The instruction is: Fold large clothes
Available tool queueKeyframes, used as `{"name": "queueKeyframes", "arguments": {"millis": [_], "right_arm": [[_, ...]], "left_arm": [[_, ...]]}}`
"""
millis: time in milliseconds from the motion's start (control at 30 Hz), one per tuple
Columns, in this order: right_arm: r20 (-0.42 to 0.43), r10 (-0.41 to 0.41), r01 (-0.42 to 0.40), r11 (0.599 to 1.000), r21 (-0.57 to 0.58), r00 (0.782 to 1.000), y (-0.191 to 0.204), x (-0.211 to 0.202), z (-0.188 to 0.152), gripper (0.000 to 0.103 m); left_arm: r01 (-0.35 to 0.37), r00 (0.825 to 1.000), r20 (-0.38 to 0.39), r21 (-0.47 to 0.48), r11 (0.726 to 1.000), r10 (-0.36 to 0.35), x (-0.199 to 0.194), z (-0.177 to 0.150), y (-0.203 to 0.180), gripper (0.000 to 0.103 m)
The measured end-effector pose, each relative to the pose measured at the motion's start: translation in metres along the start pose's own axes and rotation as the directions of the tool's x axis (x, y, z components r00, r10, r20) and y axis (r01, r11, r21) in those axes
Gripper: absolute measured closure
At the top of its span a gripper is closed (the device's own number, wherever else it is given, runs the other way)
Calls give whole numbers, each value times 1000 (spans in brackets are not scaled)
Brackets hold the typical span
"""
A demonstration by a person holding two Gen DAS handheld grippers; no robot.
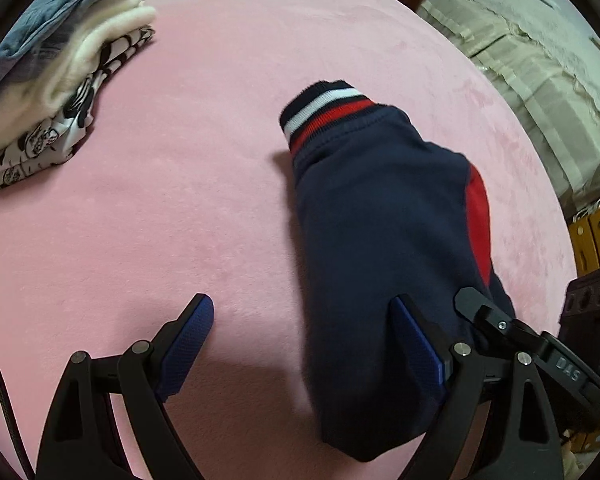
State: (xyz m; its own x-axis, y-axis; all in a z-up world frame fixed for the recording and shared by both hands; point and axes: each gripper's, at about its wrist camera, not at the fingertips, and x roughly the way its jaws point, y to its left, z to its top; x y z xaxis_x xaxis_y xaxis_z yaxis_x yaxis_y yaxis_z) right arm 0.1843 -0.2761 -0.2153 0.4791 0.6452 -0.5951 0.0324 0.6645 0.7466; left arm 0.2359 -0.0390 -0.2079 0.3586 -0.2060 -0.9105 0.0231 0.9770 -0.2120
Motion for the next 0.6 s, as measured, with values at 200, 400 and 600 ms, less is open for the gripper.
{"name": "queueKeyframes", "arguments": {"millis": [200,400,600], "right_arm": [[-32,-167,160,973,-164,985,37,-16,1,66],[171,-325,367,813,-452,930,93,-61,-11,66],[105,-323,324,766,-555,941,108,-43,-22,94]], "left_arm": [[-10,1000,15,32,999,10,-10,2,-5,14],[6,997,76,61,998,-11,-43,-3,-14,22],[75,987,133,111,991,-90,-58,-9,-35,41]]}}
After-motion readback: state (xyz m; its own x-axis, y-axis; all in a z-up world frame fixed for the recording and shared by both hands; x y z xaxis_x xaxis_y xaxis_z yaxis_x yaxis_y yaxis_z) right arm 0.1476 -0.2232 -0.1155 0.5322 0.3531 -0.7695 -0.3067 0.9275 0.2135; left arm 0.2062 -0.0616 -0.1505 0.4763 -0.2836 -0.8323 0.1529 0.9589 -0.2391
